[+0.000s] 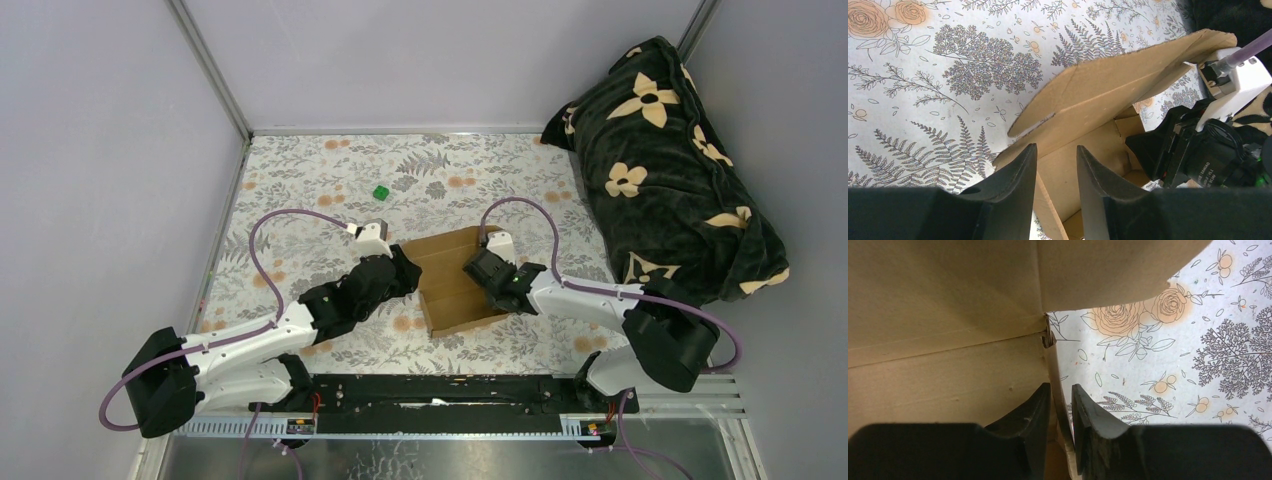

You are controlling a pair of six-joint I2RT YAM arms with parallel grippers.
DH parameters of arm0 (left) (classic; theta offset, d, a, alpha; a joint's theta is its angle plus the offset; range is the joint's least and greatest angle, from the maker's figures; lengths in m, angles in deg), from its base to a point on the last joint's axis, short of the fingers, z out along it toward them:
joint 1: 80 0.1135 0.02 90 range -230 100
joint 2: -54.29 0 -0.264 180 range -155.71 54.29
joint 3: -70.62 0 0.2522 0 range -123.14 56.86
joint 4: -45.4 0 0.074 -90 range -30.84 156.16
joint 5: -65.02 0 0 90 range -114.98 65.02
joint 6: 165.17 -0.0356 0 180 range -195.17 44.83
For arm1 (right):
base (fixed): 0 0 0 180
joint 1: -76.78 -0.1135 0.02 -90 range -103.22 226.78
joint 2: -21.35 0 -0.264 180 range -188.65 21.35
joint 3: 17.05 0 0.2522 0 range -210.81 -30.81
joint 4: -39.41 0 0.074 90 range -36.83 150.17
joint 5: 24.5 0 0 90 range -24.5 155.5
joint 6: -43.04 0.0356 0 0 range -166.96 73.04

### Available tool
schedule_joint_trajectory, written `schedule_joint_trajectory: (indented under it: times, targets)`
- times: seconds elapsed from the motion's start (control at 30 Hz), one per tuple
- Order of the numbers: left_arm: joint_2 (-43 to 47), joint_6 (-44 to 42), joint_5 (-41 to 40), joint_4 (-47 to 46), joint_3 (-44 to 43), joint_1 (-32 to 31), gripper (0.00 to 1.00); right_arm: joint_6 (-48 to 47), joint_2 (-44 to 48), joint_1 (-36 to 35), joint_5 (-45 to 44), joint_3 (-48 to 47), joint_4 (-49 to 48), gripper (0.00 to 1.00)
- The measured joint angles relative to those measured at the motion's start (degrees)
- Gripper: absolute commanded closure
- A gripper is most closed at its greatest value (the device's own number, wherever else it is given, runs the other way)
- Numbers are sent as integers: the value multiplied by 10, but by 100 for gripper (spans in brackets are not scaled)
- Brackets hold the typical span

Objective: Fold the paper box
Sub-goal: Fold the paper box at the center of the board.

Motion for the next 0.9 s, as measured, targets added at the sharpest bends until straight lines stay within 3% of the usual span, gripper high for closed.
schedule_joint_trajectory:
  times: [0.13,0.53,0.9]
  targets:
    - [0,0,0,0,0,0,59,0,-9,0,0,3,-3,78]
    - [2,0,0,0,0,0,59,0,-13,0,-16,4,-3,85]
    - [2,0,0,0,0,0,59,9,-69,0,-71,-48,48,86]
